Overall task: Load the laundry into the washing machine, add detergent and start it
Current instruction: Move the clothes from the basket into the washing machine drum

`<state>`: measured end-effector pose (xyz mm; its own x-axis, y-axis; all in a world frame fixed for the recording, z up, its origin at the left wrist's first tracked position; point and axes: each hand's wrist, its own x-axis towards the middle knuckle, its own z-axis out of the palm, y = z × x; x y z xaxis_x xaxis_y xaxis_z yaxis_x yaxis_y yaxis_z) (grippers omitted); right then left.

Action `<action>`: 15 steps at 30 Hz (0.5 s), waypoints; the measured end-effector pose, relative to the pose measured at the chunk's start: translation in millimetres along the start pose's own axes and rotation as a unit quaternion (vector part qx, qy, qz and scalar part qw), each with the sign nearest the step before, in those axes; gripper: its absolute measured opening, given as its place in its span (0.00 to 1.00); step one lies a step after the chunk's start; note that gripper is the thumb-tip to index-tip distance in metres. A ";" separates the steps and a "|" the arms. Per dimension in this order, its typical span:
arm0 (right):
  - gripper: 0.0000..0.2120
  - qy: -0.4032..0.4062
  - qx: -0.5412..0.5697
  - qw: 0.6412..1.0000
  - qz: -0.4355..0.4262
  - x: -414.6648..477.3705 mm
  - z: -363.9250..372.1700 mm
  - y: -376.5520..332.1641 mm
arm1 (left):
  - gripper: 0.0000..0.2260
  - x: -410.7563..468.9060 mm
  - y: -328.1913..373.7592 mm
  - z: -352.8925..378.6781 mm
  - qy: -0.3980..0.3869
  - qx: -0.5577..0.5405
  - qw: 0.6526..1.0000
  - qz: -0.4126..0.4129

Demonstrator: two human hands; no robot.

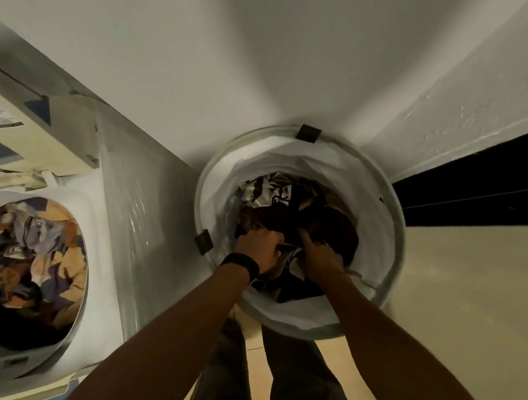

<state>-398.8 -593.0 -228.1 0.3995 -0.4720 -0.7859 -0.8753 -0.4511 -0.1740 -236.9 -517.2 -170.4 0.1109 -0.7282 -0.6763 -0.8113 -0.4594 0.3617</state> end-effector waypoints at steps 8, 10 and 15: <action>0.12 0.050 0.043 0.997 0.048 23.9 -11.8 -18.2 | 0.12 17.6 -16.4 9.5 0.005 -0.049 0.998 -0.028; 0.11 0.089 0.129 0.986 0.057 19.0 -19.5 -18.9 | 0.15 18.8 -21.1 9.6 0.008 -0.069 0.997 -0.032; 0.09 0.195 0.308 0.929 -0.059 -9.5 -52.8 -30.4 | 0.31 10.6 -19.8 -3.6 0.021 -0.141 0.989 -0.030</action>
<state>-361.6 -614.9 -184.0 0.4667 -0.7395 -0.4851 -0.7608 -0.0560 -0.6465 -217.6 -517.6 -182.4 0.1822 -0.7129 -0.6772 -0.6102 -0.6220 0.4907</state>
